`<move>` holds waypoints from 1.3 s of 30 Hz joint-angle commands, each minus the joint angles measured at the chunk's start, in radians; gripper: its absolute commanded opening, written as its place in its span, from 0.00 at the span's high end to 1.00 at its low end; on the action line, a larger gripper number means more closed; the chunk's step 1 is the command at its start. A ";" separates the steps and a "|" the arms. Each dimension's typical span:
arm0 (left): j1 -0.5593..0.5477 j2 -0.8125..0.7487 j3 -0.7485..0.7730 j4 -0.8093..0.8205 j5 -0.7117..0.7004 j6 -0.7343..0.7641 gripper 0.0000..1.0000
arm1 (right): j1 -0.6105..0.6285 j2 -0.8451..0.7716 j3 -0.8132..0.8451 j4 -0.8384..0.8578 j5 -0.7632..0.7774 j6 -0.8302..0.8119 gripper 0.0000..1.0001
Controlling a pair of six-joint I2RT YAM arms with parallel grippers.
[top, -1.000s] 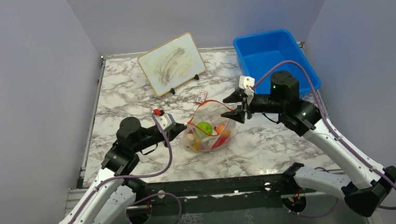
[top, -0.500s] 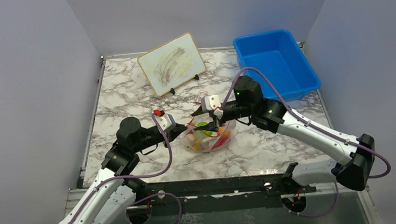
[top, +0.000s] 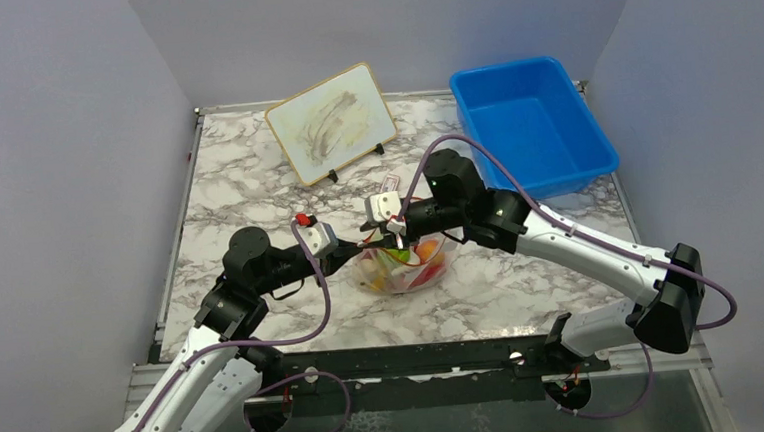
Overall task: Place the food in the zip-top bag and seal the zipper
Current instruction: Zip the zipper food storage bag at the center of the board.
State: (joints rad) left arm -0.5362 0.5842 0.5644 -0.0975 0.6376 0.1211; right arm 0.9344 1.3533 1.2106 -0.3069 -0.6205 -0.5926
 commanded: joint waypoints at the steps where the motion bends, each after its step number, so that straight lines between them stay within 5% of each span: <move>1: 0.002 -0.014 0.035 0.037 0.040 -0.001 1.00 | 0.017 0.023 0.042 -0.032 0.038 -0.019 0.67; 11: 0.002 -0.023 0.029 0.037 0.044 -0.006 1.00 | 0.038 0.045 0.053 -0.034 0.049 -0.018 0.70; 23: 0.002 -0.038 0.014 0.037 0.048 0.004 1.00 | 0.044 0.045 0.037 -0.009 0.058 -0.015 0.99; 39: 0.002 -0.066 0.008 -0.001 0.012 0.057 1.00 | 0.044 0.000 -0.011 -0.052 0.160 -0.013 0.99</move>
State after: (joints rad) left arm -0.5331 0.5465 0.5644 -0.1253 0.6434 0.1528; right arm 0.9794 1.3796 1.2251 -0.3359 -0.5385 -0.6071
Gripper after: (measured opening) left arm 0.012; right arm 0.050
